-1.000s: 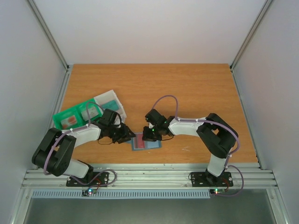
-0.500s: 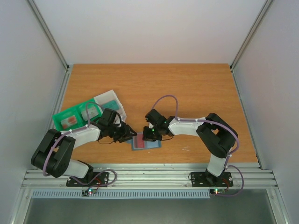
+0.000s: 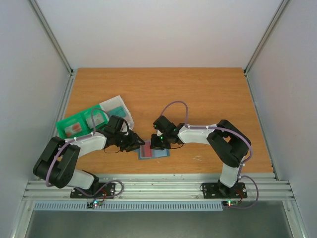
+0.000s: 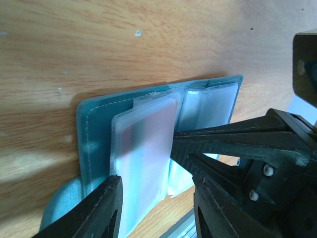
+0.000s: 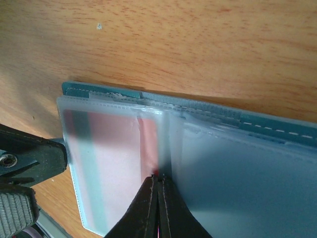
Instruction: Take the credit cards out of the card holder
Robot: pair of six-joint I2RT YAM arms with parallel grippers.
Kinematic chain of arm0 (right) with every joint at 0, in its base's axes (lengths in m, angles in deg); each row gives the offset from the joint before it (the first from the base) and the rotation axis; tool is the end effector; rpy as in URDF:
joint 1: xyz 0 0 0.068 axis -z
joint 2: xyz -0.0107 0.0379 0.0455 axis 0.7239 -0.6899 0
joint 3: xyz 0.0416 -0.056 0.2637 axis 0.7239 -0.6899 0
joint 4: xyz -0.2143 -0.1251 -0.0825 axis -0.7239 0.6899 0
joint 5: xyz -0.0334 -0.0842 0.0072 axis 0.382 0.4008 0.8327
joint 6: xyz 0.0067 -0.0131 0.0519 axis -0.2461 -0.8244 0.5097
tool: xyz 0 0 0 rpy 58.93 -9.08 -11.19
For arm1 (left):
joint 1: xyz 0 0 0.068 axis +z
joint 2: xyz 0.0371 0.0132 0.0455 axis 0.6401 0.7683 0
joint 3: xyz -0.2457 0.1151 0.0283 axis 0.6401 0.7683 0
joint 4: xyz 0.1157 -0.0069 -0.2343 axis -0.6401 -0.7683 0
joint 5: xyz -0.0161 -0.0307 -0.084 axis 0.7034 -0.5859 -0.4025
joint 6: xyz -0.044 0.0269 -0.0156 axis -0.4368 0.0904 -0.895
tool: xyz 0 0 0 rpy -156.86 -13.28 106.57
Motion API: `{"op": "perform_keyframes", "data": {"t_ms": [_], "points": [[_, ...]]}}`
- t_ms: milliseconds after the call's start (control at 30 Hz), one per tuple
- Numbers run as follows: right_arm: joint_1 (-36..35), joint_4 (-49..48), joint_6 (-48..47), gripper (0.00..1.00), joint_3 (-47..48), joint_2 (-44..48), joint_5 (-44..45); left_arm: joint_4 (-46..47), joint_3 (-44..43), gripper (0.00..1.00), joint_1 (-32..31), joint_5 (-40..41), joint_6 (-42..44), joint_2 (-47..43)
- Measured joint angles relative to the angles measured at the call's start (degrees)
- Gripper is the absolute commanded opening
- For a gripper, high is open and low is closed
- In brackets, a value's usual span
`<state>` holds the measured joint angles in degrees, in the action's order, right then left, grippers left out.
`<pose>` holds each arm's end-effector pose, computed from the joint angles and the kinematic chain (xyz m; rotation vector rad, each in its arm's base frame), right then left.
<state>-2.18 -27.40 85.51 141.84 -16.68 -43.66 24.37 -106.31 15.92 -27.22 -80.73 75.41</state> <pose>0.2162 0.2640 0.1282 -0.8061 2.6949 0.8333 0.2056 -0.1158 0.1350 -0.2920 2.8109 -1.2799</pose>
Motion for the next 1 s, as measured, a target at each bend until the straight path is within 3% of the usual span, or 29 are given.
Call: {"op": "perform_keyframes", "data": {"t_ms": [300, 1000], "points": [[0.0, 0.0, 0.0, 0.01, 0.0, 0.0, 0.0, -5.8, -1.7, 0.45, 0.0, 2.4, 3.8, -1.0], [0.0, -1.1, 0.4, 0.01, -0.7, 0.2, -0.1, -2.8, -1.7, 0.44, 0.0, 1.4, 4.1, 0.9]]}}
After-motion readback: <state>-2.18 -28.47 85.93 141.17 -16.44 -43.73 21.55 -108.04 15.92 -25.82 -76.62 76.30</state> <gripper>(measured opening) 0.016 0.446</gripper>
